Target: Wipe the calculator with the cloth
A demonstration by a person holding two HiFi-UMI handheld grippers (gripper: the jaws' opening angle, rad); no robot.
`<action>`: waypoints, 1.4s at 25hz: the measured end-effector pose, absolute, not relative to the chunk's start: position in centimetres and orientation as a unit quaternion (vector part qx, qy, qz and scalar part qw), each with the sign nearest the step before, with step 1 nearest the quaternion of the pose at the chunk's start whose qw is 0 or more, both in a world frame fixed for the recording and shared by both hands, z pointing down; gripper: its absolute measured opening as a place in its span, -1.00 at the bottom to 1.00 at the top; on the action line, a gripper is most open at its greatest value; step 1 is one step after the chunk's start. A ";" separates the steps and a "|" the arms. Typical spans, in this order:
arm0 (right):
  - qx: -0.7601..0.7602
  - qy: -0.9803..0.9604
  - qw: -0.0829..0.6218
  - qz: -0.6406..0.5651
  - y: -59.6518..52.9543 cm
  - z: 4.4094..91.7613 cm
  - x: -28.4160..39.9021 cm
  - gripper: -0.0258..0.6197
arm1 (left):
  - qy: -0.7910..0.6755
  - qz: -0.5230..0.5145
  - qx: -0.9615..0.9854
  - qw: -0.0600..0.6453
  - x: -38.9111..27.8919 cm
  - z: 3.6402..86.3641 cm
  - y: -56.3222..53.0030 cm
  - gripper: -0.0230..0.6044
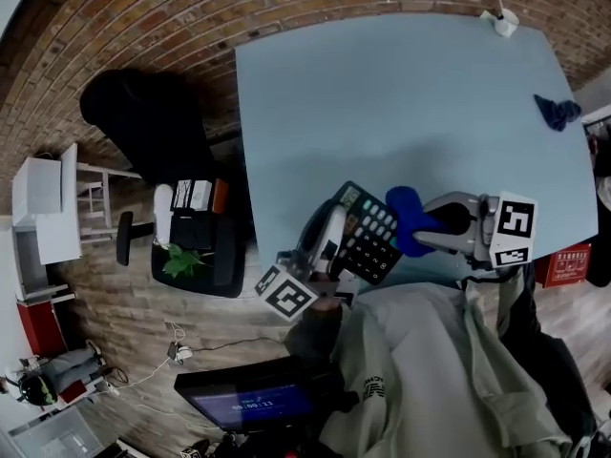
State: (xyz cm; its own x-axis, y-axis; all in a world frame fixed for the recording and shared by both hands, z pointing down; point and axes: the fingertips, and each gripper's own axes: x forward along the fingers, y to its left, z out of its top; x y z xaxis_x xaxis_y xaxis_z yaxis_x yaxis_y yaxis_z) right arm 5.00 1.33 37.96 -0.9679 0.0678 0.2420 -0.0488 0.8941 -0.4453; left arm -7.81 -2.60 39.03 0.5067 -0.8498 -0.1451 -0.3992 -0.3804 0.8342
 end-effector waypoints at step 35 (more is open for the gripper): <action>0.131 -0.983 0.067 0.110 3.2 34.1 1.4 -0.69 | -0.397 -0.510 0.633 0.426 -12.5 38.1 -2.6 -0.81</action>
